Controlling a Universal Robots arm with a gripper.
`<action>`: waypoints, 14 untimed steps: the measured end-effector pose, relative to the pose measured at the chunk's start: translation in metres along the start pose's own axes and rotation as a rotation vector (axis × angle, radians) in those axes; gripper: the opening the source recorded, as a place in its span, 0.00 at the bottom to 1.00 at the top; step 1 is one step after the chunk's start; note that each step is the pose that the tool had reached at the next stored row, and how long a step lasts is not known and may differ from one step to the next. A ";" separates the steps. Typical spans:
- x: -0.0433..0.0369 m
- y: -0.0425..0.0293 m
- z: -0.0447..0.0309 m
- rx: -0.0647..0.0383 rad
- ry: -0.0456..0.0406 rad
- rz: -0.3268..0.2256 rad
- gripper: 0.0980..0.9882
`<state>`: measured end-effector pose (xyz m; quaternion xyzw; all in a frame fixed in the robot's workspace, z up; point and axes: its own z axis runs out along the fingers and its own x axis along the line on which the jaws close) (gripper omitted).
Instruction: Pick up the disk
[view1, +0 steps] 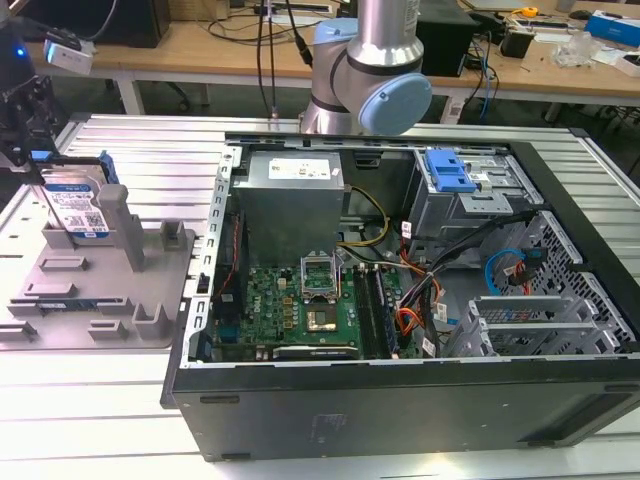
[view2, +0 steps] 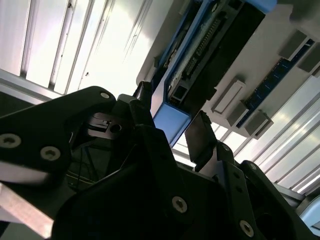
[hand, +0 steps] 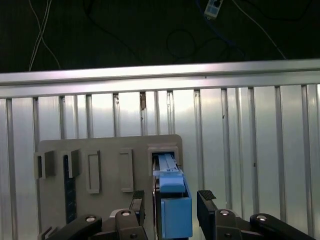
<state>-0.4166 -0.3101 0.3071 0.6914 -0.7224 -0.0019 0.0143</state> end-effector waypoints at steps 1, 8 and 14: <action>0.0003 -0.0005 0.0002 0.000 0.0000 0.000 0.50; 0.0019 -0.0008 0.0032 0.000 0.0000 0.000 0.50; 0.0018 -0.0011 0.0066 0.000 0.0000 0.000 0.50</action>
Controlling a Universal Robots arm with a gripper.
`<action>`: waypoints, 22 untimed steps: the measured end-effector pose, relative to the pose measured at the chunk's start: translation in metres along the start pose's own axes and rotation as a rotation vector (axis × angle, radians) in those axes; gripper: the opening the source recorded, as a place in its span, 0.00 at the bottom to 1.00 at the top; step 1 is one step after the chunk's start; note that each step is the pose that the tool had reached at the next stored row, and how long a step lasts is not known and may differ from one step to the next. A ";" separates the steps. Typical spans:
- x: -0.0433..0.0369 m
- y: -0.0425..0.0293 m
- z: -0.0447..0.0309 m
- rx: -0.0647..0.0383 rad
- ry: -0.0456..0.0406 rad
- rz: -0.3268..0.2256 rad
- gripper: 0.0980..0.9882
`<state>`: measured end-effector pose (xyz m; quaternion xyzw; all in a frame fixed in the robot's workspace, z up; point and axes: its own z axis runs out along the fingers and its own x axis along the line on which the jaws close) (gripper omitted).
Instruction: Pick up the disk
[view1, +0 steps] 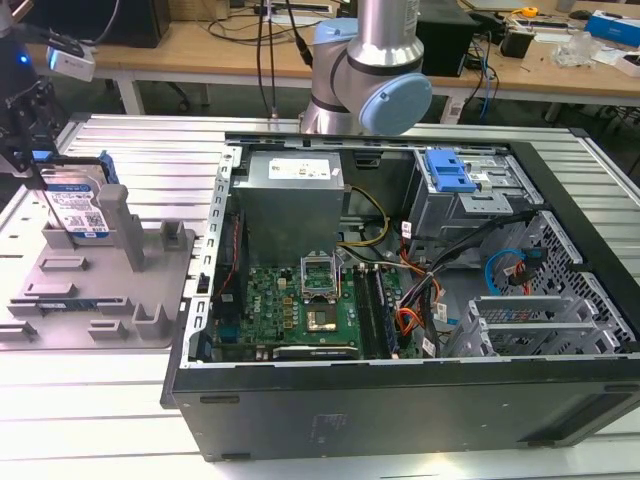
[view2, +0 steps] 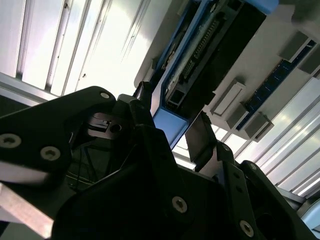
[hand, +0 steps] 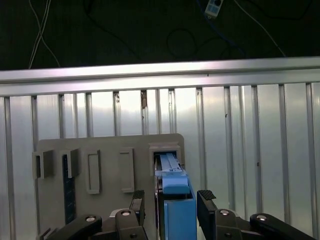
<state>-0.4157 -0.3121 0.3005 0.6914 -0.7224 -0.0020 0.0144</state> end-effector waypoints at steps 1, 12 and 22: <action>0.0000 -0.0001 0.0003 0.000 0.0001 0.000 0.50; -0.0001 -0.0004 0.0025 0.000 -0.0001 0.000 0.40; -0.0019 -0.0003 0.0036 0.000 0.0000 0.000 0.40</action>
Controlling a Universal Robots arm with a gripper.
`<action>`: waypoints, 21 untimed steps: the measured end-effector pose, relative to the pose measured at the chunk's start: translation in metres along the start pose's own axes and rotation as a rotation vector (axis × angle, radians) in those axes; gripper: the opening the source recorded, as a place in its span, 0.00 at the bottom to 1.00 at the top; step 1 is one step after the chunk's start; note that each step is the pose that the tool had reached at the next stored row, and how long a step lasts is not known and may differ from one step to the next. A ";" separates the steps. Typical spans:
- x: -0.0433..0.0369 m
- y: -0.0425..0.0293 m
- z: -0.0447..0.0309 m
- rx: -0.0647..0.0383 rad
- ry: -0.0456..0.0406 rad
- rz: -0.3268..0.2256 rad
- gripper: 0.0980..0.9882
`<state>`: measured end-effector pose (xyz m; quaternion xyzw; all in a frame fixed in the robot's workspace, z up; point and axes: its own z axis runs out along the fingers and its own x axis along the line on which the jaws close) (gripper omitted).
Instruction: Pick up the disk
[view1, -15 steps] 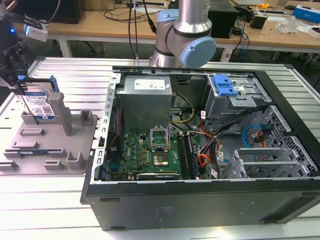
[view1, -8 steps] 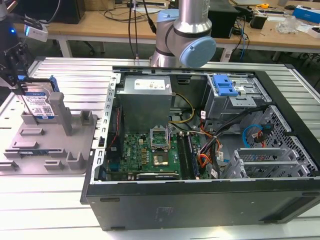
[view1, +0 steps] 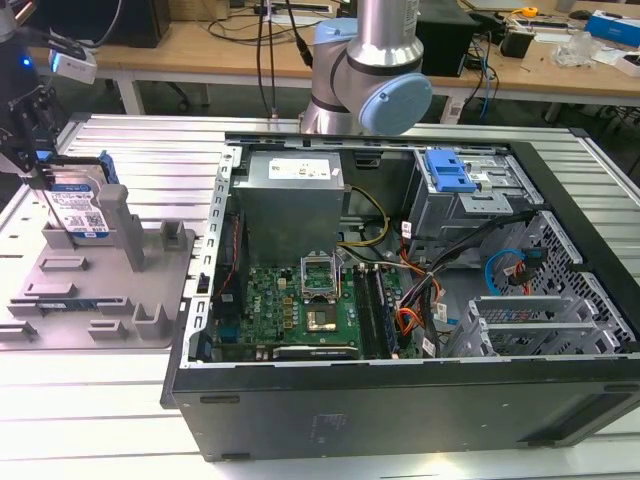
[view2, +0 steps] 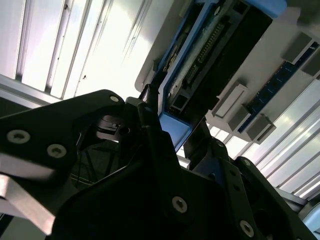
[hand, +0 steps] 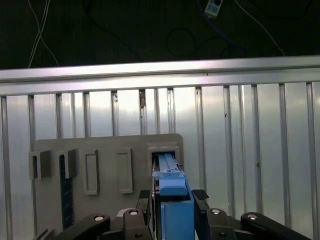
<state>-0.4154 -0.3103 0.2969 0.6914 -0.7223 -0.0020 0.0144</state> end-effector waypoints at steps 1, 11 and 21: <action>0.0000 0.0000 0.0002 0.000 0.0000 0.000 0.40; 0.0002 -0.0001 0.0011 0.000 0.0000 0.000 0.31; 0.0011 0.0001 -0.0069 0.000 0.0000 0.000 0.30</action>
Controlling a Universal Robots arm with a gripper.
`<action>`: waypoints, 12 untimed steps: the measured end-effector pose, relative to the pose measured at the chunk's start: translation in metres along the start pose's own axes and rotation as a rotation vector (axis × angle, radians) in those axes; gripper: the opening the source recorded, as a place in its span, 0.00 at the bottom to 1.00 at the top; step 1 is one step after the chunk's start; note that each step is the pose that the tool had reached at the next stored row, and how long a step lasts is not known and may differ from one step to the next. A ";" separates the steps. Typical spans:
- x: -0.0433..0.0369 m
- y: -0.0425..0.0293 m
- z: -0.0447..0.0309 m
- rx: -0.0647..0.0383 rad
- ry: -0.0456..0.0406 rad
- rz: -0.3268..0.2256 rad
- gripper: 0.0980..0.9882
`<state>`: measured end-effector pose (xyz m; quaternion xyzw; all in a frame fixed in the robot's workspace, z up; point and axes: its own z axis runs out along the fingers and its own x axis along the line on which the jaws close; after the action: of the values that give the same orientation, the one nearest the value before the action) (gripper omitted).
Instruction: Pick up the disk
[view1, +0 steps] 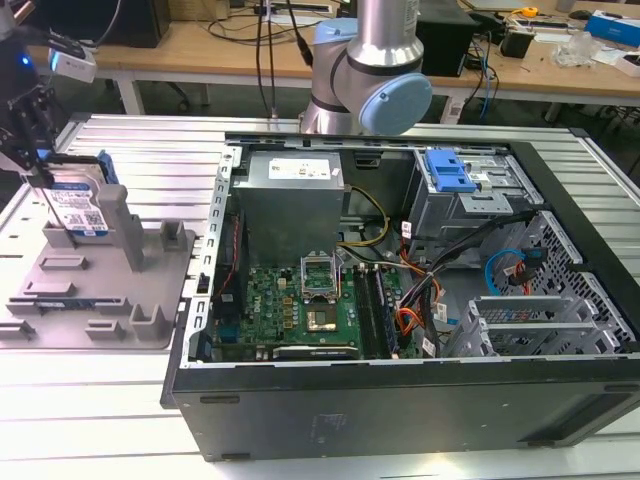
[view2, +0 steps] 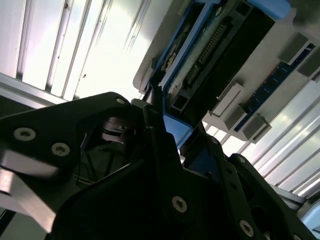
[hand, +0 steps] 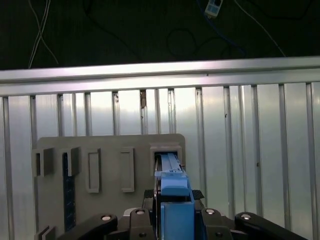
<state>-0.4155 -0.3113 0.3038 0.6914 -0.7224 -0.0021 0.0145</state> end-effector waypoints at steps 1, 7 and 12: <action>0.0005 0.0001 -0.0056 0.000 0.0000 0.000 0.30; 0.0031 0.0007 -0.0368 0.000 -0.0001 0.000 0.30; 0.0051 0.0013 -0.0660 0.000 -0.0007 0.000 0.30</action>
<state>-0.4154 -0.3152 0.3699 0.6914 -0.7223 -0.0024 0.0143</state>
